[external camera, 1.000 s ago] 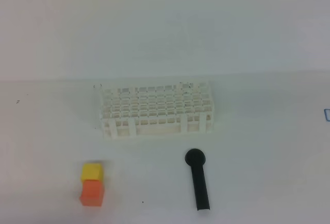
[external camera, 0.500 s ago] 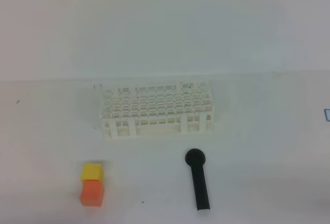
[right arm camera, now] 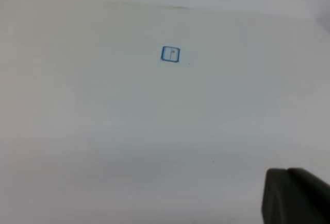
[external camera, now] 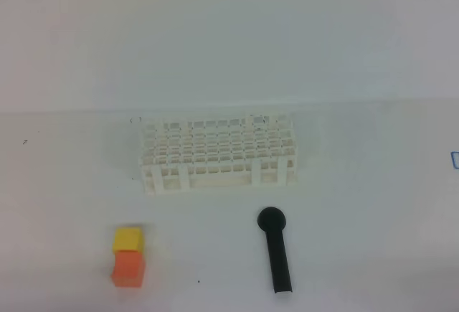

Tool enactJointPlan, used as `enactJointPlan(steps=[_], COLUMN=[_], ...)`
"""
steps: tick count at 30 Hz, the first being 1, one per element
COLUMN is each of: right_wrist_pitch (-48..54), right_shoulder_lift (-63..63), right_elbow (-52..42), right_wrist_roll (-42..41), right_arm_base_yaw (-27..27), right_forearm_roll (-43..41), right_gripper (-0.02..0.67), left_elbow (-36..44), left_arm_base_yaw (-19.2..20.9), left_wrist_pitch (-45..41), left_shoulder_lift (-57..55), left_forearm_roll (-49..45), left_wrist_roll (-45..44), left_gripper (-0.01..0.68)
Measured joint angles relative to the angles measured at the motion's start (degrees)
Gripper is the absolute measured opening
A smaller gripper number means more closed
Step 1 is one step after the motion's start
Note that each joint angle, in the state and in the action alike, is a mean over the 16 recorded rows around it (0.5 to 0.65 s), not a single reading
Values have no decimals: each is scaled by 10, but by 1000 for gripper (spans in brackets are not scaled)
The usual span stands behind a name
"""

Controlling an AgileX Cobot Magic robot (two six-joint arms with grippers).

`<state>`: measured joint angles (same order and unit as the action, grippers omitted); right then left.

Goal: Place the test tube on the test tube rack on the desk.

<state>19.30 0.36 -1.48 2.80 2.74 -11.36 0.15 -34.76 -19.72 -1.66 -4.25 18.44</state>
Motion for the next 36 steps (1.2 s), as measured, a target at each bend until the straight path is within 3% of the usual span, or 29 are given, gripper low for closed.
enactJointPlan(steps=[10, 15, 20, 29, 36], right_wrist_pitch=[12, 13, 13, 13, 13], right_shoulder_lift=[0, 0, 0, 0, 0], right_elbow=[1, 1, 1, 1, 1], right_wrist_roll=[0, 0, 0, 0, 0], right_arm_base_yaw=[0, 0, 0, 0, 0], right_forearm_roll=[0, 0, 0, 0, 0], right_gripper=[-1, -1, -1, -1, -1], left_elbow=[0, 0, 0, 0, 0], left_arm_base_yaw=[1, 27, 88, 240, 300], left_wrist_pitch=[0, 0, 1, 1, 1], left_shoulder_lift=[1, 7, 14, 20, 20], left_forearm_roll=[0, 0, 0, 0, -1], left_wrist_roll=[0, 0, 0, 0, 0], left_gripper=[7, 7, 7, 7, 7])
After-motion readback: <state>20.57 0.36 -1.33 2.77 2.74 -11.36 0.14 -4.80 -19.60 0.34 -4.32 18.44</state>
